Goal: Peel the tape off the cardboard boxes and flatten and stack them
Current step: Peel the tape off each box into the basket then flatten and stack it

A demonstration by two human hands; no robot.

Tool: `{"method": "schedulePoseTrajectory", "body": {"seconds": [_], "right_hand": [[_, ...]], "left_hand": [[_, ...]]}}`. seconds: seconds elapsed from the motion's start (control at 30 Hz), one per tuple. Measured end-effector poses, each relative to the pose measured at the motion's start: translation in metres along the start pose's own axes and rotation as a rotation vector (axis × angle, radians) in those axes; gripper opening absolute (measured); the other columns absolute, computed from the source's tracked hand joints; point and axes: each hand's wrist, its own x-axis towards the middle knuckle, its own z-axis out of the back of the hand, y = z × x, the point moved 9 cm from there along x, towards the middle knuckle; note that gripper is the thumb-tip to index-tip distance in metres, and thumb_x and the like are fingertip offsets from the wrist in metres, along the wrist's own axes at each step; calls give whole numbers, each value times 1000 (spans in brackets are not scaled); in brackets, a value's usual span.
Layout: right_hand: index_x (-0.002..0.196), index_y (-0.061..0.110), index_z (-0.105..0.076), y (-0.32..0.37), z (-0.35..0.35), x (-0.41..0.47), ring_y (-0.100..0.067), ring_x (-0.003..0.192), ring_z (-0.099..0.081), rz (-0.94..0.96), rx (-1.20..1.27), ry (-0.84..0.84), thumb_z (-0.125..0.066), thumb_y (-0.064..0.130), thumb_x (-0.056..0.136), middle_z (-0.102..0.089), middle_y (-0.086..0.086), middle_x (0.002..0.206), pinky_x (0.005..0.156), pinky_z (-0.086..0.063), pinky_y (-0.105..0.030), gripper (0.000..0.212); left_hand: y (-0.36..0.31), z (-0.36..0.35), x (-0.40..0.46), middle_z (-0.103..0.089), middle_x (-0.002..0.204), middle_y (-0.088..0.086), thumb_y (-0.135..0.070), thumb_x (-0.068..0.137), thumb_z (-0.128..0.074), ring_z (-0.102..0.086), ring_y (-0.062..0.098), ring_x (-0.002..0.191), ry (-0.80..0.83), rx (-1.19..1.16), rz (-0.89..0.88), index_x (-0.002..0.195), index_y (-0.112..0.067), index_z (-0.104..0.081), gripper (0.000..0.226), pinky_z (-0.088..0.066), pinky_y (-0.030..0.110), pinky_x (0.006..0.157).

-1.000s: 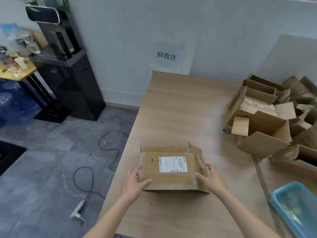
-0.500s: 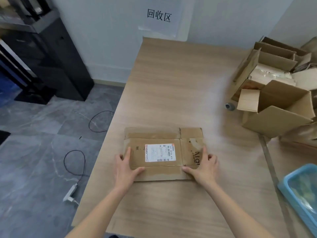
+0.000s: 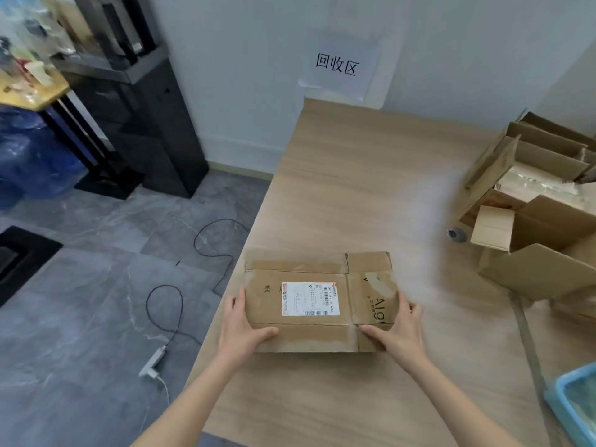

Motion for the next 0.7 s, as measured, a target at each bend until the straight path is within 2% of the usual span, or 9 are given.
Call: {"method": "schedulePoseTrajectory", "body": {"seconds": [0.1, 0.17, 0.23, 0.3, 0.4, 0.53, 0.7], "right_hand": [[159, 25, -17, 71, 5, -2, -24, 117, -51, 102, -18, -3, -93, 48, 62, -27, 3, 123, 93, -49, -39, 125], [158, 29, -14, 124, 7, -6, -24, 118, -51, 162, -24, -11, -91, 51, 63, -26, 4, 125, 92, -52, -40, 124], [158, 30, -15, 178, 10, -14, -25, 119, -51, 214, -15, -18, -90, 52, 63, -27, 2, 127, 92, -53, -43, 123], [158, 29, -15, 231, 12, -24, -25, 120, -51, 261, -11, -31, -90, 55, 63, -28, 1, 130, 90, -53, -43, 123], [159, 26, -14, 309, 13, -44, -25, 122, -49, 335, -4, -62, -89, 57, 64, -28, 2, 132, 89, -51, -42, 124], [158, 23, -16, 402, 8, -68, -26, 122, -49, 429, 26, -115, -90, 57, 63, -30, 0, 131, 92, -50, -41, 125], [159, 20, -15, 492, -8, -75, -25, 122, -45, 512, 97, -108, -89, 47, 70, -28, 0, 128, 97, -46, -37, 119]], "left_hand": [[-9, 64, 7, -35, 111, -14, -53, 58, -92, -53, 6, 95, -63, 17, -49, 157, -37, -20, 123, -41, 24, 68], [-14, 113, 13, -35, 111, -14, -57, 65, -87, -51, 1, 92, -111, -7, -67, 159, -35, -18, 118, -41, 22, 67], [-19, 166, 22, -37, 113, -12, -58, 75, -82, -51, 0, 94, -159, -59, -83, 160, -31, -20, 108, -43, 24, 73], [-25, 222, 28, -39, 115, -6, -52, 80, -80, -52, 8, 97, -211, -60, -116, 161, -25, -24, 102, -44, 28, 78], [-31, 305, 29, -41, 115, -2, -44, 80, -83, -52, 15, 99, -290, -55, -164, 160, -23, -27, 100, -45, 30, 81], [-34, 402, 24, -42, 111, -3, -41, 78, -86, -52, 13, 94, -405, -72, -226, 158, -26, -30, 99, -43, 28, 79], [-35, 486, 38, -44, 109, 0, -37, 77, -88, -52, 15, 95, -488, -70, -261, 157, -27, -32, 98, -44, 29, 81]]}}
